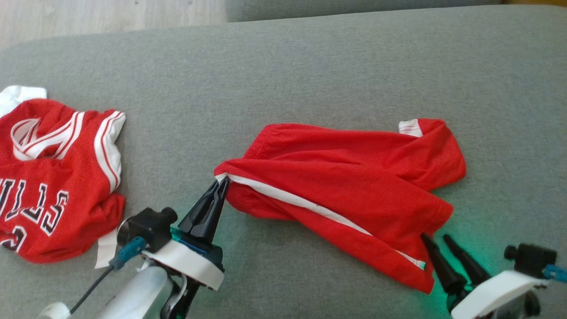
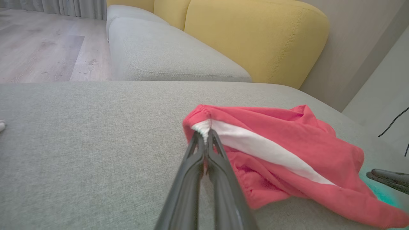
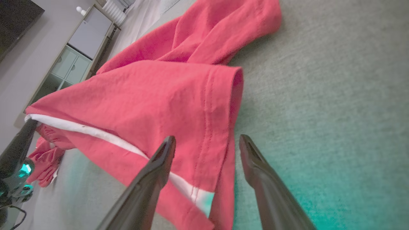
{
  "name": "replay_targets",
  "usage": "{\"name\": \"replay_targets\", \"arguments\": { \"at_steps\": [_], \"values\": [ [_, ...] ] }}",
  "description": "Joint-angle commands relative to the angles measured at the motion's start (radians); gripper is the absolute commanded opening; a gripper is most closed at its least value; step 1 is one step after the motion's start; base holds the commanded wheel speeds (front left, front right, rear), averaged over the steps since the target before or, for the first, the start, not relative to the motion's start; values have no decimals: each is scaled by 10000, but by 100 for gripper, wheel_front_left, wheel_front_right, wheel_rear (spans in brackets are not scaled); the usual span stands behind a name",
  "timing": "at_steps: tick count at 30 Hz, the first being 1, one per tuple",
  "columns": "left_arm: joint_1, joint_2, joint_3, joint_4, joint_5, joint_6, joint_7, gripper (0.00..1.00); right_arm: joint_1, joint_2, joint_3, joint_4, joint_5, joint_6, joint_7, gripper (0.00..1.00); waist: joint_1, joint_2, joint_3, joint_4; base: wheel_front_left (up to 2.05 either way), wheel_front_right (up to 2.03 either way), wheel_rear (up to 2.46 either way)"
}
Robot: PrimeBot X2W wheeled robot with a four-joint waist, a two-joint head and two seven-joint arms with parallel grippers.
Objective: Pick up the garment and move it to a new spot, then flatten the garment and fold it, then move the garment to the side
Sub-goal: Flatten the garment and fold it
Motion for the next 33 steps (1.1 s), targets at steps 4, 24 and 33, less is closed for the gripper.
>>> {"name": "replay_targets", "arguments": {
  "at_steps": [4,24,33],
  "values": [
    [-649,-97,458,-21,239,-160,-97,0,-923,-522,266,570,-122,67,-564,100,-1,0,147,272,0,0,0],
    [-133,-577,1347,-2231,865,-450,-97,0,-2376,-1575,-1130,-201,-837,67,-3359,0,-1,0,-561,-56,0,0,0],
    [243,43,12,-2877,-159,-458,112,0,-893,-1846,-2452,-1840,-956,67,-1817,0,-1,0,-670,-187,0,0,0]
  ]
}}
